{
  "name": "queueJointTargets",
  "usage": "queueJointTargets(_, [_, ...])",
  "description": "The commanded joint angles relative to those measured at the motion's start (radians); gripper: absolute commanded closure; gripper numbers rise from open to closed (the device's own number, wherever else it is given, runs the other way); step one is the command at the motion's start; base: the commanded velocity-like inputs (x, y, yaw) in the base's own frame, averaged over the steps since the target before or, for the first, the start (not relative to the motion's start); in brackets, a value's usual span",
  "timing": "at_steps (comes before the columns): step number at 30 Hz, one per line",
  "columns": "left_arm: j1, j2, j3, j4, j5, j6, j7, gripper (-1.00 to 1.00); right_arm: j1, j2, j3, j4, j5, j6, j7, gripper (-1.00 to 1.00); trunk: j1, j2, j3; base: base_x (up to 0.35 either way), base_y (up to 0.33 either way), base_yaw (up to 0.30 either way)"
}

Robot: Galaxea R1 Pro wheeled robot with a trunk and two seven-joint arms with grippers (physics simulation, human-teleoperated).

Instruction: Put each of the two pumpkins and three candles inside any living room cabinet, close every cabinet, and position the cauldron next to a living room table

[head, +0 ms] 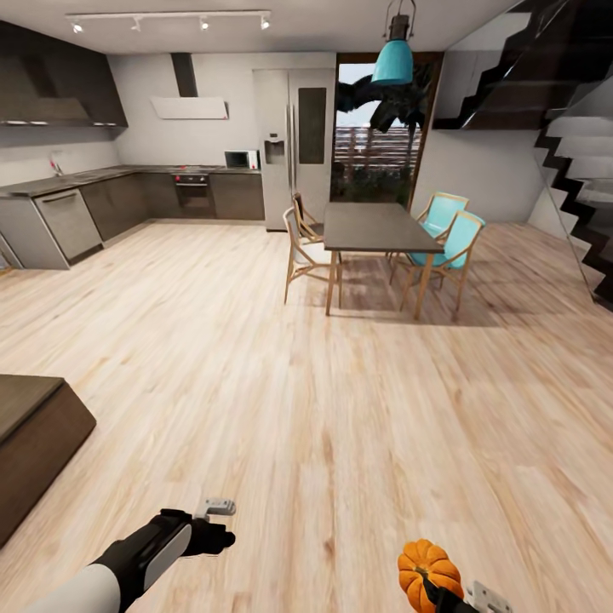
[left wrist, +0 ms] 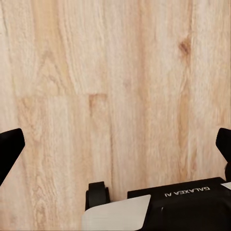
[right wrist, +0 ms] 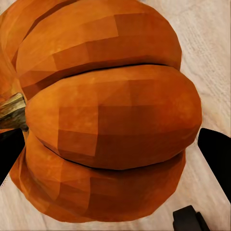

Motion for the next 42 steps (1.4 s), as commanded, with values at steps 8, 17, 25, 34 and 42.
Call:
queueJointTargets(8, [-0.001, 0.0, -0.004, 0.0, -0.003, 0.003, 0.0, -1.0, -0.001, 0.0, 0.006, 0.001, -0.01, -0.004, 0.004, 1.0, 0.001, -0.001, -0.001, 0.302, 0.0, 0.0])
queueJointTargets(17, [-0.001, 0.0, -0.004, 0.0, -0.003, 0.003, 0.0, -1.0, -0.001, 0.0, 0.006, 0.001, -0.01, -0.004, 0.004, 1.0, 0.001, -0.001, -0.001, 0.3, 0.0, 0.0])
queueJointTargets(25, [0.0, 0.0, -0.004, 0.0, -0.004, 0.002, 0.0, -1.0, -0.001, 0.0, 0.006, 0.001, -0.01, -0.004, 0.004, 1.0, 0.001, -0.001, -0.001, 0.299, 0.0, 0.0])
queueJointTargets(34, [0.0, 0.0, -0.004, 0.0, -0.005, 0.003, 0.0, -1.0, -0.001, 0.001, 0.008, 0.001, -0.009, -0.004, 0.004, 1.0, 0.001, -0.001, -0.001, 0.297, 0.0, 0.0])
queueJointTargets(42, [0.0, 0.0, -0.005, 0.0, -0.005, 0.002, 0.0, -1.0, -0.001, 0.001, 0.007, 0.001, -0.009, -0.004, 0.004, 1.0, 0.001, -0.001, -0.001, 0.291, 0.0, 0.0])
